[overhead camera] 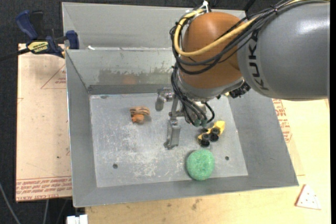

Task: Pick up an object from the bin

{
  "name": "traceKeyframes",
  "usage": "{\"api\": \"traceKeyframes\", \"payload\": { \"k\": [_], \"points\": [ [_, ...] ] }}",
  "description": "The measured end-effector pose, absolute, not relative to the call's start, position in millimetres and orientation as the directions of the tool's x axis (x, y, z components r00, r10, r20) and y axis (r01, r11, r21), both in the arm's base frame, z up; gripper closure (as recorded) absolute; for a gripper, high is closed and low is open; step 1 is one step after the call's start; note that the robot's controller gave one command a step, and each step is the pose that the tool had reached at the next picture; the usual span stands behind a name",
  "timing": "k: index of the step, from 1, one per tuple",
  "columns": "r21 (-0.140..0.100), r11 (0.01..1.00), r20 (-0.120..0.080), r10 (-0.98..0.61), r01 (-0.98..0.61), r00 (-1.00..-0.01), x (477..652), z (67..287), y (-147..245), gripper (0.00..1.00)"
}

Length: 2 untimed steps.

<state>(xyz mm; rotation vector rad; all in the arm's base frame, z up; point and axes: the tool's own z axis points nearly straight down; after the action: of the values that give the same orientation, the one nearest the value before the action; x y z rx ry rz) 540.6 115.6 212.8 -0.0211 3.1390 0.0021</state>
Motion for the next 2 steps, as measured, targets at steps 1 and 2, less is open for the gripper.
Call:
{"api": "traceKeyframes", "payload": {
  "k": [1, 2],
  "points": [
    [0.002, 0.998, -0.007, -0.057, -0.057, -0.998, 564.6, 178.6, 81.1, 0.00],
    [0.000, 0.998, 0.005, -0.064, -0.064, -0.998, 536.6, 168.2, 56.2, 0.00]
  ]
}}
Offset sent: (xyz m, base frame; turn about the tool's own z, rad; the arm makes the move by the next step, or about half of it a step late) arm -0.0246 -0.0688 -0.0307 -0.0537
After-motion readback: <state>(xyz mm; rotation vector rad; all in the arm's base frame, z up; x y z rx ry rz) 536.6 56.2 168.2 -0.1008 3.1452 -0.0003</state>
